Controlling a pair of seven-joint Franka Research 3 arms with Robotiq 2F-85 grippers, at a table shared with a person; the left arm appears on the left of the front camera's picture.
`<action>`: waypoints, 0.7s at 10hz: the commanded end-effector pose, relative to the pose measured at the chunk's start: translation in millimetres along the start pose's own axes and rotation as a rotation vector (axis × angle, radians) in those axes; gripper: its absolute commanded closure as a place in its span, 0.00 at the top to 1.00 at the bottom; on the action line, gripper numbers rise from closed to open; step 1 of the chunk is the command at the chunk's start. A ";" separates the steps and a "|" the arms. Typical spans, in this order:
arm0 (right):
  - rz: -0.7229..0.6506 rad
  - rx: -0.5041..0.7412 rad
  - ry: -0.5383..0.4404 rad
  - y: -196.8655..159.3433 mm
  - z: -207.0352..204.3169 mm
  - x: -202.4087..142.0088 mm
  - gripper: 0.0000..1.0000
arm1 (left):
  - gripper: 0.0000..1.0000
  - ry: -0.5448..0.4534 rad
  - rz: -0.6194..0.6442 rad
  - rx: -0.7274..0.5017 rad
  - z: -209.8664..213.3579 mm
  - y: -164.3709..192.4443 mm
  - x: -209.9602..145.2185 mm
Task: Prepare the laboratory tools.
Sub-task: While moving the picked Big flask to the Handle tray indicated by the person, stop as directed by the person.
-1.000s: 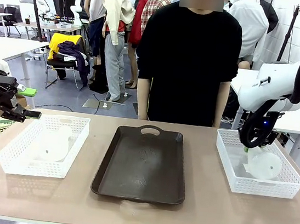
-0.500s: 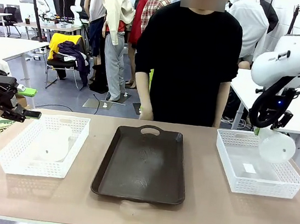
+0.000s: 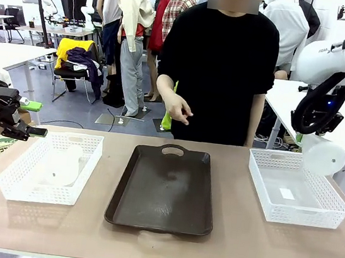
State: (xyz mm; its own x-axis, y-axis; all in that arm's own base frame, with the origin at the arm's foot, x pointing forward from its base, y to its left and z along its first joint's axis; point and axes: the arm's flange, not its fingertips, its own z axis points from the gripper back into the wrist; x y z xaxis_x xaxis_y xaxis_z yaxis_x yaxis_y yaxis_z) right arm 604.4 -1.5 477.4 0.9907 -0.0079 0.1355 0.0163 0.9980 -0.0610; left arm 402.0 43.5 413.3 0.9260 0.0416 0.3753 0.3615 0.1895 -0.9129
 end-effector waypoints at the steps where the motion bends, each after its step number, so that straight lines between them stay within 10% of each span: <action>1: -0.009 0.000 0.008 0.0 -4.3 0.8 0.00 | 1.00 0.003 -0.007 -0.006 2.0 -1.5 -0.7; 7: -0.009 0.000 0.008 0.0 -4.3 0.8 0.00 | 1.00 0.003 -0.007 -0.006 2.0 -1.5 -0.7</action>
State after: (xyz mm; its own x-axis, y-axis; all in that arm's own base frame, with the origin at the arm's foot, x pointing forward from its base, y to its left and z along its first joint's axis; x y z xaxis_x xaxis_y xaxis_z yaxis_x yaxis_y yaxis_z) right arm 605.2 -1.7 473.1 0.9918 -0.0083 0.1275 0.0162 0.9980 -0.0613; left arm 402.0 43.5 413.3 0.9260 0.0416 0.3753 0.3615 0.1895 -0.9129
